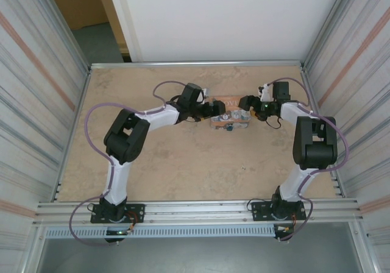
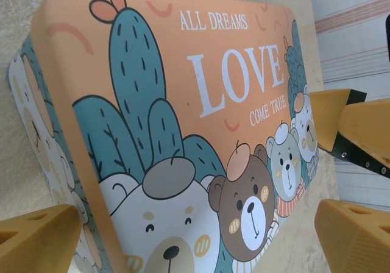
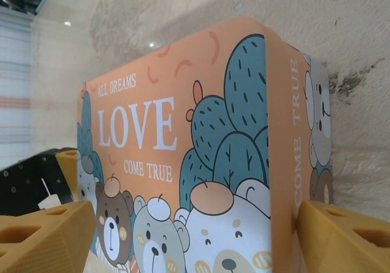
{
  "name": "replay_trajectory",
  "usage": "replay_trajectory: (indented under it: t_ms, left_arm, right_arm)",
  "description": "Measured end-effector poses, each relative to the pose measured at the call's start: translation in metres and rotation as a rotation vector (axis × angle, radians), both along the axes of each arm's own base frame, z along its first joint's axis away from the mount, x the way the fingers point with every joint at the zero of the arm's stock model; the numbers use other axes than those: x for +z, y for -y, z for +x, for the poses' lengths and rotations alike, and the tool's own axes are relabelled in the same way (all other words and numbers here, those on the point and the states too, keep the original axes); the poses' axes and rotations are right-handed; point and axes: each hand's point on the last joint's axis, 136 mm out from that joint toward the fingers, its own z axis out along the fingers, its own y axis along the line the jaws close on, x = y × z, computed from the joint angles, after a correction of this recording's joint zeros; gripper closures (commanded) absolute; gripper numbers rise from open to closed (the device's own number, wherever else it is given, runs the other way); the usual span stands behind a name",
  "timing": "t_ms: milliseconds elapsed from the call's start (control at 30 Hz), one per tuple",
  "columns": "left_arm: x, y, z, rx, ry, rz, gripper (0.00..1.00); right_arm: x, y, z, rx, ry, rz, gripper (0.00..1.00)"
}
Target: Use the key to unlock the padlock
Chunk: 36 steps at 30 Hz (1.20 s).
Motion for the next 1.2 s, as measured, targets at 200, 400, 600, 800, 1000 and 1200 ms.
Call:
replay_trajectory:
  t_ms: [200, 400, 600, 800, 1000, 1200]
  left_arm:
    - [-0.001, -0.009, 0.006, 0.021, -0.004, 0.006, 0.01]
    - [-0.002, -0.039, 0.012, 0.083, -0.008, 0.026, 0.01]
    - [-0.002, -0.073, 0.012, 0.139, -0.013, 0.051, 0.01]
    - [-0.004, -0.099, 0.007, 0.180, -0.011, 0.079, 0.01]
    - [-0.003, -0.114, 0.000, 0.197, -0.018, 0.085, 0.01]
    - [0.013, -0.118, -0.006, 0.182, -0.008, 0.065, 0.01]
  right_arm:
    - [0.000, -0.014, -0.015, 0.022, -0.017, -0.033, 0.17]
    - [0.000, -0.050, -0.041, 0.094, -0.052, -0.048, 0.17]
    - [0.000, -0.090, -0.062, 0.166, -0.081, -0.052, 0.16]
    - [-0.001, -0.120, -0.079, 0.210, -0.102, -0.054, 0.16]
    - [0.001, -0.132, -0.085, 0.225, -0.101, -0.060, 0.11]
    - [0.013, -0.122, -0.080, 0.186, -0.056, -0.100, 0.01]
